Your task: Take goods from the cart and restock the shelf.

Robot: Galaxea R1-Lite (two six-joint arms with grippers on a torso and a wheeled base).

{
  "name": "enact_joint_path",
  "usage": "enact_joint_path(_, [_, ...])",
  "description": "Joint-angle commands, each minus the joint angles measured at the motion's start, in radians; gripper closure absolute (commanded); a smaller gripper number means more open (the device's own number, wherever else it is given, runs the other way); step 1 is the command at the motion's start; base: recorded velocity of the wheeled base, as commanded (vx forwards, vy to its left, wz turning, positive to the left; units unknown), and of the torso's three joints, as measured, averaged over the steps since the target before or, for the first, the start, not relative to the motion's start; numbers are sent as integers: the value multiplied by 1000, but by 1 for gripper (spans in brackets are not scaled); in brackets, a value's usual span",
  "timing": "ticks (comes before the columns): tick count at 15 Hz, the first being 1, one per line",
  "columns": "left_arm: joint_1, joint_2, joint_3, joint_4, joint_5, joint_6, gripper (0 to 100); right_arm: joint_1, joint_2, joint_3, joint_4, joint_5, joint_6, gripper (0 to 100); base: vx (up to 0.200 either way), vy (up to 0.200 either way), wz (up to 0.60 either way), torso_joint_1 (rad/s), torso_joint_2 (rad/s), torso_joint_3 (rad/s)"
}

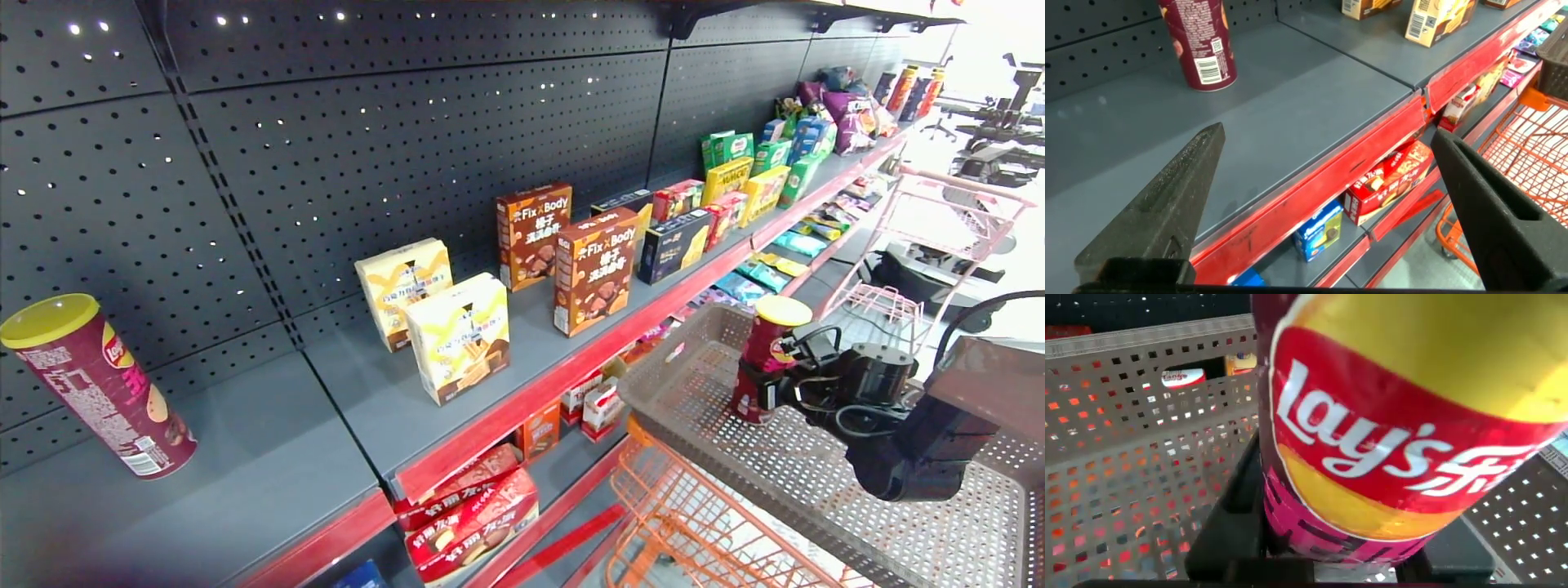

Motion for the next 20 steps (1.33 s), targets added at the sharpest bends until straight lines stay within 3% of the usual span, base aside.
enact_joint_path(1, [0,1,0,0,0,0,0,-5,-40,11,-2,0,-1,100,0,0,0,0,0,0])
enact_joint_path(6, [0,1,0,0,0,0,0,-45,-557,246,4,-5,71,100,0,0,0,0,0,0])
enact_joint_path(8, [0,1,0,0,0,0,0,-38,-819,350,181,-11,71,100,0,0,0,0,0,0])
enact_joint_path(11, [0,1,0,0,0,0,0,-34,-1160,413,475,-121,44,100,0,0,0,0,0,0])
enact_joint_path(14, [0,1,0,0,0,0,0,-6,-1333,444,589,-163,-25,100,0,0,0,0,0,0])
enact_joint_path(15, [0,1,0,0,0,0,0,44,-1358,453,578,-212,-29,100,0,0,0,0,0,0])
enact_joint_path(17, [0,1,0,0,0,0,0,44,-1373,473,592,-373,-56,100,0,0,0,0,0,0])
enact_joint_path(18, [0,1,0,0,0,0,0,-3,-1379,498,629,-457,-48,100,0,0,0,0,0,0])
enact_joint_path(20, [0,1,0,0,0,0,0,-98,-1459,524,702,-468,-87,100,0,0,0,0,0,0])
